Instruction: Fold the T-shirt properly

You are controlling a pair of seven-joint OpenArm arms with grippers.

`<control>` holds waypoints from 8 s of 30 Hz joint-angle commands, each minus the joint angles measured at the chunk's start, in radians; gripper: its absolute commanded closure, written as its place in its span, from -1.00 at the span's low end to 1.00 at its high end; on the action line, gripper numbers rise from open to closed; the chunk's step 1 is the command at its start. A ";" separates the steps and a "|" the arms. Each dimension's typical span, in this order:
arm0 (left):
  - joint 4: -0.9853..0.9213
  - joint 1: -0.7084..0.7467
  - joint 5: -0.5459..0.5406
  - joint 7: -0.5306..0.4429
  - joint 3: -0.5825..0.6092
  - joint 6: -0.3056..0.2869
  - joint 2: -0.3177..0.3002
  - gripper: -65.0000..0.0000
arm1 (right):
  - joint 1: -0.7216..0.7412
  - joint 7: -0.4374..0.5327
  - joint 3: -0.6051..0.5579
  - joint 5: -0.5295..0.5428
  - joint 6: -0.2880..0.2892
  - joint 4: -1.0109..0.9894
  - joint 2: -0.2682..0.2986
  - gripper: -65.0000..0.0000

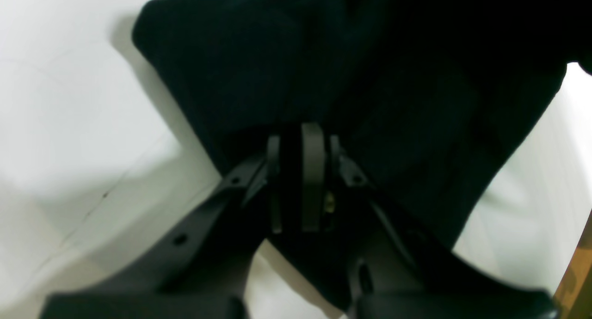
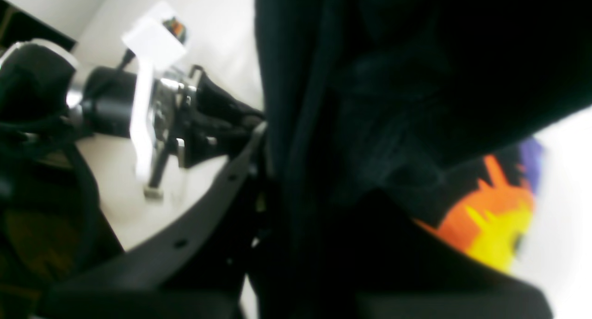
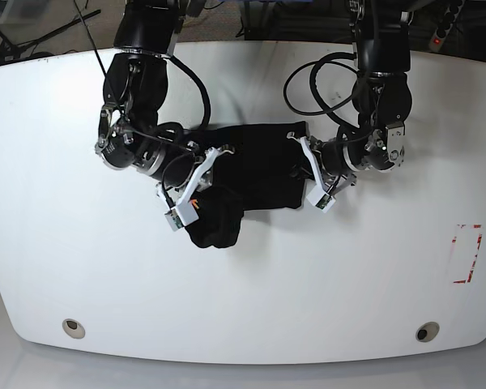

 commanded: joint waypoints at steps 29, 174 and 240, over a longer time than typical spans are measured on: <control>0.135 -0.025 0.014 0.032 -0.096 0.002 -0.003 0.87 | 0.026 0.112 -0.161 0.035 -0.072 0.066 0.080 -0.64; 0.098 -0.176 0.212 -0.212 0.174 0.002 -0.379 0.87 | -0.004 0.399 -0.328 -0.433 -0.037 -0.146 0.147 0.26; 0.448 0.202 0.236 -0.168 0.039 0.317 0.002 -0.19 | -0.115 0.279 -0.185 -0.424 -0.026 0.008 0.195 0.27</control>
